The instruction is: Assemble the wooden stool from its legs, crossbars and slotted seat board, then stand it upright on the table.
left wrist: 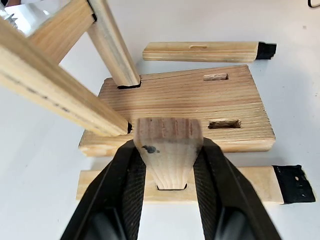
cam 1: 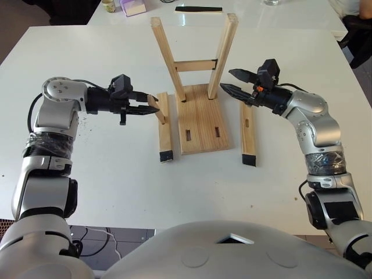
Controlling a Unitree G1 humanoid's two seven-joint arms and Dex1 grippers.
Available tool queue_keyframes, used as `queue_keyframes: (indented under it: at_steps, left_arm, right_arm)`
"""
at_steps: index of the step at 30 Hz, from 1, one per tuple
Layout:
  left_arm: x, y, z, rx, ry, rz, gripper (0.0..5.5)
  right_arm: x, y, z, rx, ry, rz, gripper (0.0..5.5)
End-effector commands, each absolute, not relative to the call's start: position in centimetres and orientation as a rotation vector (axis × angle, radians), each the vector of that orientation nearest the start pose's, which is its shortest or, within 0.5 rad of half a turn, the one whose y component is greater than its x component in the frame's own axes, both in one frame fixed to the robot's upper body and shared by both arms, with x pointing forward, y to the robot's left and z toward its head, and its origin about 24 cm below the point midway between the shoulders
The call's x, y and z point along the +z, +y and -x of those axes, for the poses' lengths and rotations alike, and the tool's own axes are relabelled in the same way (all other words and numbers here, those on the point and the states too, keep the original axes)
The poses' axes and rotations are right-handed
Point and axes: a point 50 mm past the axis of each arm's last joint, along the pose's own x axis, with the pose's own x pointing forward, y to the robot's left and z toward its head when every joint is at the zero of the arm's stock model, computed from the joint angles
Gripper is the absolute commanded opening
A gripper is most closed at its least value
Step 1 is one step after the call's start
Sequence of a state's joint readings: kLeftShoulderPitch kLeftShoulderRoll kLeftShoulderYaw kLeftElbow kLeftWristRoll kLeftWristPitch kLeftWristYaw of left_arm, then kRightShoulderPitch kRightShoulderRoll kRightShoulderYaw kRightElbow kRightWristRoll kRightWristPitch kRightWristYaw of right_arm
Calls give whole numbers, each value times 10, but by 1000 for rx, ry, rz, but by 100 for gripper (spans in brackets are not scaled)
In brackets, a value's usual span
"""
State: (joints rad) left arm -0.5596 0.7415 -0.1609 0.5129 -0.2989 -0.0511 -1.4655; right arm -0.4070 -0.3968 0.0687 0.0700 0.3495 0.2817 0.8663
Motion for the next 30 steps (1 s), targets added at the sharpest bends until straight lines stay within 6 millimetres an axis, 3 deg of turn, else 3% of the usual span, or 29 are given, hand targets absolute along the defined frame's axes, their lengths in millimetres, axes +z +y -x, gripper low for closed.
queue_keyframes:
  at_steps: [1, 7, 15, 23, 30]
  left_arm:
    - [51, 241, -275, -1397, 595, -409, 130]
    - [42, 247, -277, -1361, 641, -365, 130]
    - [52, 245, -290, -1351, 595, -331, 130]
    - [75, 242, -308, -1379, 560, -318, 130]
    - [66, 241, -308, -1381, 612, -301, 130]
  right_arm:
    - [120, -147, -302, 981, 18, 78, 255]
    - [119, -142, -303, 978, 18, 66, 255]
    - [114, -138, -303, 956, 21, 41, 255]
    - [109, -130, -302, 953, 23, 14, 255]
    - [107, -131, -302, 926, 21, 1, 255]
